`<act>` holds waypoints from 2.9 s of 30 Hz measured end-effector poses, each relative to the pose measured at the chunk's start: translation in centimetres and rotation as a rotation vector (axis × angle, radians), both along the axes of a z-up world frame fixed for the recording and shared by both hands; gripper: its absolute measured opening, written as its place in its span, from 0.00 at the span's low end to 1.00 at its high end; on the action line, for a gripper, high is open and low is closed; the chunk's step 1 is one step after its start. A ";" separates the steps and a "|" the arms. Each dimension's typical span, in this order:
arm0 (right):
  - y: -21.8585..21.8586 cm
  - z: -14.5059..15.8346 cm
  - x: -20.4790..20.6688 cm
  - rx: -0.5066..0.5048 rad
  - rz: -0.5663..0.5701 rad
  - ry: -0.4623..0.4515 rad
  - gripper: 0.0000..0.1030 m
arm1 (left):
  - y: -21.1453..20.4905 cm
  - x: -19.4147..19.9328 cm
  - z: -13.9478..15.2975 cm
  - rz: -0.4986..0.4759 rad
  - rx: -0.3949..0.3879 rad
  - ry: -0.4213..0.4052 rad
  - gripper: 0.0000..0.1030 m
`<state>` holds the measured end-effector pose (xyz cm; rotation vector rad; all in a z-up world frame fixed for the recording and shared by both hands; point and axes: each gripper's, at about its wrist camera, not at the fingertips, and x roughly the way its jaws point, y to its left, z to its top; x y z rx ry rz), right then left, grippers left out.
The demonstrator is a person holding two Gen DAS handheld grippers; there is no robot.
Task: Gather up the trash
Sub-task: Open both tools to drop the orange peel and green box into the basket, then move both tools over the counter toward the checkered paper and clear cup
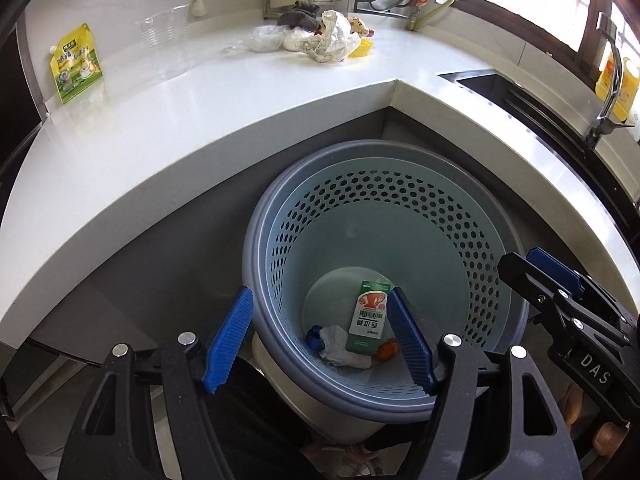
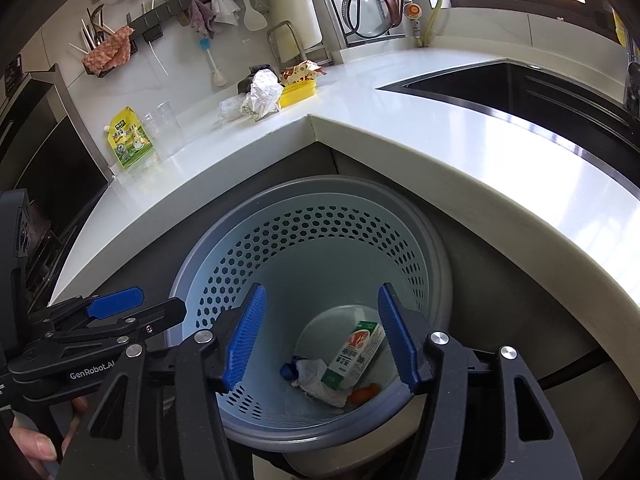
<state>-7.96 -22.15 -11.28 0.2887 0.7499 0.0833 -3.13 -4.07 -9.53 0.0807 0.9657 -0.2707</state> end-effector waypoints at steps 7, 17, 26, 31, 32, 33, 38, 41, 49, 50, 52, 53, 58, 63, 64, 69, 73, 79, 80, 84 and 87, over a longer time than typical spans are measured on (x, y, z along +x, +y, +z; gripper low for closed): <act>0.0 0.3 -0.5 0.002 -0.005 -0.013 0.56 | 0.5 -0.5 0.8 0.006 -0.006 -0.024 0.70; 0.5 1.4 -1.2 -0.019 -0.011 -0.045 0.59 | 1.4 -0.9 2.3 0.009 -0.016 -0.078 0.75; 1.1 2.2 -1.1 -0.029 -0.014 -0.059 0.59 | 3.3 -0.4 4.3 0.056 -0.036 -0.157 0.81; 1.8 2.8 -0.7 -0.045 -0.002 -0.069 0.59 | 4.8 0.3 4.8 0.096 -0.048 -0.177 0.82; 1.9 3.0 -0.6 -0.048 0.000 -0.073 0.59 | 5.1 0.4 4.9 0.104 -0.051 -0.179 0.82; 2.1 3.1 -0.5 -0.051 0.002 -0.077 0.60 | 5.5 0.7 4.9 0.111 -0.052 -0.180 0.82; 2.6 3.8 0.5 -0.049 0.010 -0.090 0.62 | 6.8 1.3 5.3 0.142 -0.048 -0.199 0.82; 3.1 4.3 1.2 -0.046 0.021 -0.096 0.62 | 7.8 1.9 5.6 0.164 -0.049 -0.210 0.85; 4.5 4.9 3.1 -0.061 0.054 -0.107 0.62 | 9.6 3.7 5.9 0.199 -0.057 -0.216 0.85; 4.7 5.0 3.3 -0.062 0.057 -0.108 0.62 | 9.7 3.9 5.9 0.201 -0.058 -0.218 0.85; 4.8 5.1 3.8 -0.064 0.061 -0.110 0.62 | 10.0 4.4 6.0 0.206 -0.061 -0.219 0.85; 4.9 5.1 4.1 -0.064 0.063 -0.111 0.62 | 10.2 4.7 6.0 0.208 -0.063 -0.220 0.85; 5.1 5.3 5.8 -0.068 0.067 -0.116 0.63 | 10.5 6.1 6.3 0.214 -0.065 -0.232 0.87; 5.1 5.6 7.7 -0.066 0.068 -0.127 0.63 | 11.1 8.3 6.6 0.224 -0.076 -0.226 0.88; 5.1 5.7 8.1 -0.066 0.068 -0.129 0.63 | 11.2 8.8 6.7 0.228 -0.083 -0.224 0.88; 5.1 6.3 10.4 -0.064 0.065 -0.144 0.63 | 11.7 11.5 7.4 0.249 -0.073 -0.237 0.88; 5.2 6.7 12.6 -0.065 0.066 -0.150 0.63 | 12.0 13.7 7.9 0.265 -0.069 -0.252 0.89; 5.4 7.0 16.0 -0.073 0.070 -0.158 0.63 | 11.8 17.1 8.2 0.272 -0.064 -0.251 0.89; 5.5 7.1 16.7 -0.076 0.071 -0.158 0.63 | 11.7 17.7 8.2 0.275 -0.060 -0.251 0.89; 5.9 7.2 19.2 -0.089 0.070 -0.159 0.63 | 11.3 19.9 7.6 0.283 -0.050 -0.238 0.89; 6.3 7.1 20.8 -0.101 0.070 -0.156 0.63 | 11.2 21.5 7.1 0.288 -0.054 -0.219 0.89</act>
